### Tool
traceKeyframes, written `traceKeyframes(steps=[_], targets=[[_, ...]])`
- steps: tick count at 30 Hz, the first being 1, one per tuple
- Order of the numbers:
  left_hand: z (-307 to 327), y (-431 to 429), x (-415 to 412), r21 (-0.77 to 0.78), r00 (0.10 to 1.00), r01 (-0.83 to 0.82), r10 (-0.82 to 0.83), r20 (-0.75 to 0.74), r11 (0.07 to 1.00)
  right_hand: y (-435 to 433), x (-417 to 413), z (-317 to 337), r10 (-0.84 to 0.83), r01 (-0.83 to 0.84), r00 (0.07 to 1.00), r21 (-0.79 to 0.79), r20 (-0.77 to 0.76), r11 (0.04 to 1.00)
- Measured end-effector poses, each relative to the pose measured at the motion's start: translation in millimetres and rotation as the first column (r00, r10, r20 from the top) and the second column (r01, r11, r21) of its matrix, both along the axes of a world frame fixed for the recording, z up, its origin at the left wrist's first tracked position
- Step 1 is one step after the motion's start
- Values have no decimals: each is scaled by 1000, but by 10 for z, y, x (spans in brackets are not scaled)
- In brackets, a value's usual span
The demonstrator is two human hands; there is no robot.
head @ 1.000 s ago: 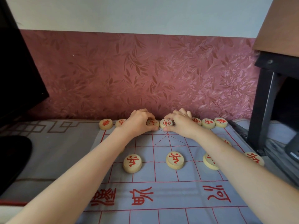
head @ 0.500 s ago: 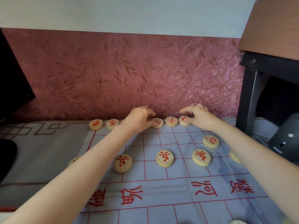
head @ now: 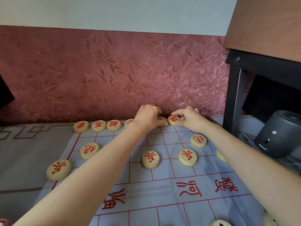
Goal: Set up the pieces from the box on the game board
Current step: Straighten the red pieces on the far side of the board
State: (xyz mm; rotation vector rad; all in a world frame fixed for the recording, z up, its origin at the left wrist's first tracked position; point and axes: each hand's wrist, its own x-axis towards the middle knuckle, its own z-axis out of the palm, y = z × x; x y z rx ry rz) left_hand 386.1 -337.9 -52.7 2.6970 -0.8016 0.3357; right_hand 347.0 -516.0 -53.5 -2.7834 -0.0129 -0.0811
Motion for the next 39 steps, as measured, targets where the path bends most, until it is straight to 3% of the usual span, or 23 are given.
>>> traceKeyframes(steps=[7,14,16,20,23,27,30,36,39], targets=[[-111,-22,23,-71,996,-21,15,-83,997,39,-79,28,57,-53,996,-65,62,997],[-63,8,39,-152,948,115,-154,-279,982,113,-25,-3,42,-12,989,-203,143,979],[-48,24,32,-149,933,137,-178,-313,979,123,-35,-7,64,-40,988,-165,140,986],[-25,24,-22,-255,944,87,-161,-287,963,81,-110,50,115,-114,993,-32,38,993],[-61,4,-16,-171,985,43,-70,-160,984,59,-146,99,77,-77,996,10,-39,997],[-131,-22,20,-97,999,-22,19,-39,995,81,-130,86,61,-62,998,-14,-12,998],[-131,-17,5,-133,996,-9,-2,-86,991,95,-73,31,115,-108,991,-102,63,989],[-43,28,-24,-159,944,114,-157,-289,981,124,-26,-30,80,-49,985,-194,156,980],[-24,42,-38,-220,940,107,-170,-294,970,80,-2,-25,113,-98,986,-128,121,987]])
